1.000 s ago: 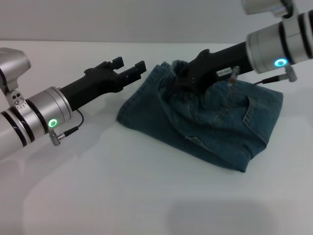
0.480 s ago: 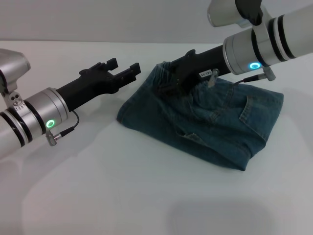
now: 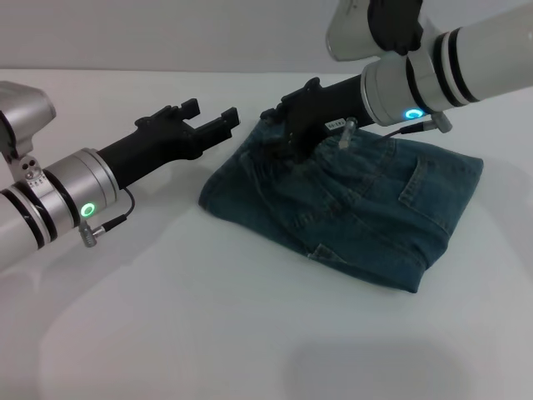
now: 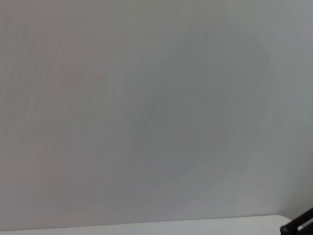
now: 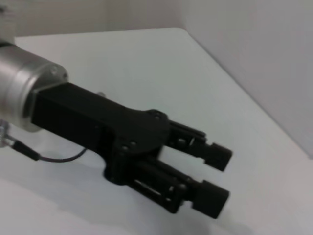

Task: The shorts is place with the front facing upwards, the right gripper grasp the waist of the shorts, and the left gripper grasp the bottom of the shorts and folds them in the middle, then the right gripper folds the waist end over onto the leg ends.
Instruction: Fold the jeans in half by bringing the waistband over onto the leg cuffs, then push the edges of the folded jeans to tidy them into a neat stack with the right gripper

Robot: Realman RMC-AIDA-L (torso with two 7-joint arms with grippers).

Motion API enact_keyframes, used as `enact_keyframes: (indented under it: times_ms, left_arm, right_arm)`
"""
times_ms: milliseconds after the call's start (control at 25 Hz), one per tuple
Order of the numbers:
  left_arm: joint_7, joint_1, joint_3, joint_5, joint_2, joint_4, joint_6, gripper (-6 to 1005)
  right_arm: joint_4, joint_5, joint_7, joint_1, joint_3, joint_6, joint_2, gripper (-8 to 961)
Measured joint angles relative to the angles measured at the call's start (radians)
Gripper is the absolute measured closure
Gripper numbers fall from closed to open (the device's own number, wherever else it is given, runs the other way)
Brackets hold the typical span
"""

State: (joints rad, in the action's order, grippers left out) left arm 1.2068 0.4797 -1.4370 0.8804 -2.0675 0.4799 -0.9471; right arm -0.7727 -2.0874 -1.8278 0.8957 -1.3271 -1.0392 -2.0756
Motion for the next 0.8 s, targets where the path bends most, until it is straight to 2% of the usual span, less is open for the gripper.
enact_keyframes:
  times_ms: [120,280,560,800]
  left_arm:
    - [-0.001,0.0,-0.001,0.0,0.0,0.0,0.004,186]
    - [-0.001,0.003,0.0,0.0,0.0,-0.011,0.01,186]
    - [-0.004,0.011,0.003,0.0,0.002,-0.021,0.014,186]
    - [-0.004,0.024,0.004,0.0,0.002,-0.023,0.025,186]
  right_arm:
    - [-0.021,0.012,0.011,-0.022,-0.016,0.029,-0.003,480]
    - [-0.035,0.048,-0.027,-0.042,-0.013,-0.04,0.003,480]
    - [-0.123,0.01,-0.144,-0.114,0.013,-0.357,0.021,482]
    - [-0.206,-0.045,-0.172,-0.195,0.134,-0.695,0.025,483]
